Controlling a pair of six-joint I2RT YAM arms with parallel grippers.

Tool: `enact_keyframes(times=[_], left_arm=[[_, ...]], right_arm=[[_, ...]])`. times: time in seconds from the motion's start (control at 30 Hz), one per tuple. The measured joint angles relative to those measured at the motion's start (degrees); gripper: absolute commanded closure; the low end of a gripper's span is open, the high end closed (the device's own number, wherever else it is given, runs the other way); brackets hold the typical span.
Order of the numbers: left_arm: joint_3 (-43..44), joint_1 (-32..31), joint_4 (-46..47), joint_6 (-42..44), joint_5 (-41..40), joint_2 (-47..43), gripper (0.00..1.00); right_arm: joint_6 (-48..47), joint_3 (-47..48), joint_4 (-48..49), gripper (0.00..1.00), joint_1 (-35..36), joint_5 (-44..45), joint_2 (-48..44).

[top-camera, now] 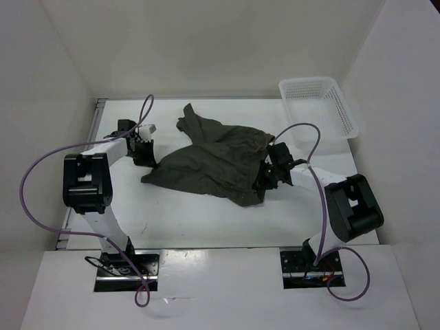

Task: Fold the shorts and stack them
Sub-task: Flatten the shorts out

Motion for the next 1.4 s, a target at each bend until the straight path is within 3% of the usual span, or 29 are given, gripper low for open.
enact_keyframes(times=[0.03,0.23,0.4,0.53,0.67,0.77,0.83,0.93,1.07,1.2,1.4], left_arm=[[0.72,0.02,-0.59,0.00,0.00,0.00,1.00],[8.81,1.64,-4.70,0.02,0.72,-0.02,1.00],[18.10,4.33,-6.32,0.00,0.55,-0.66,1.00],[27.02,6.03,-8.07,0.00,-0.98,-0.81,1.00],[38.34,8.17,-9.20,-0.11,-2.03,-1.25,1.00],[44.52,9.25,-9.70,-0.22,-1.88,-4.20,1.00],[45.57,9.29,-10.43,-0.17,-2.12,-7.98,1.00],[42.60,9.40,-12.52,-0.15,-2.19,-14.95,1.00],[31.65,9.68,-18.53,-0.04,-2.47,-23.32,1.00],[21.14,9.84,-27.32,-0.02,-3.08,-25.77,1.00],[2.56,7.58,-36.46,0.02,-6.84,-25.83,1.00]], right_arm=[[-0.09,0.02,0.15,1.00,0.00,-0.26,0.00],[-2.03,4.24,-2.32,1.00,0.02,0.72,-0.48],[-5.75,16.39,-3.37,1.00,-0.35,1.88,-1.07],[-9.09,34.27,-4.24,1.00,-2.93,0.31,3.61],[-11.74,61.13,-4.35,1.00,-7.04,-1.22,14.40],[-13.33,71.06,-4.35,1.00,-8.37,-2.95,16.74],[-14.34,70.01,-3.78,1.00,-8.44,-3.52,14.53],[-15.37,59.93,-3.67,1.00,-8.57,-4.44,7.87],[-15.23,40.85,-4.09,1.00,-8.83,-7.39,-1.62],[-14.71,26.34,-9.18,1.00,-8.90,-10.71,-6.75],[-14.05,16.15,-17.05,0.97,-7.23,-11.96,-8.59]])
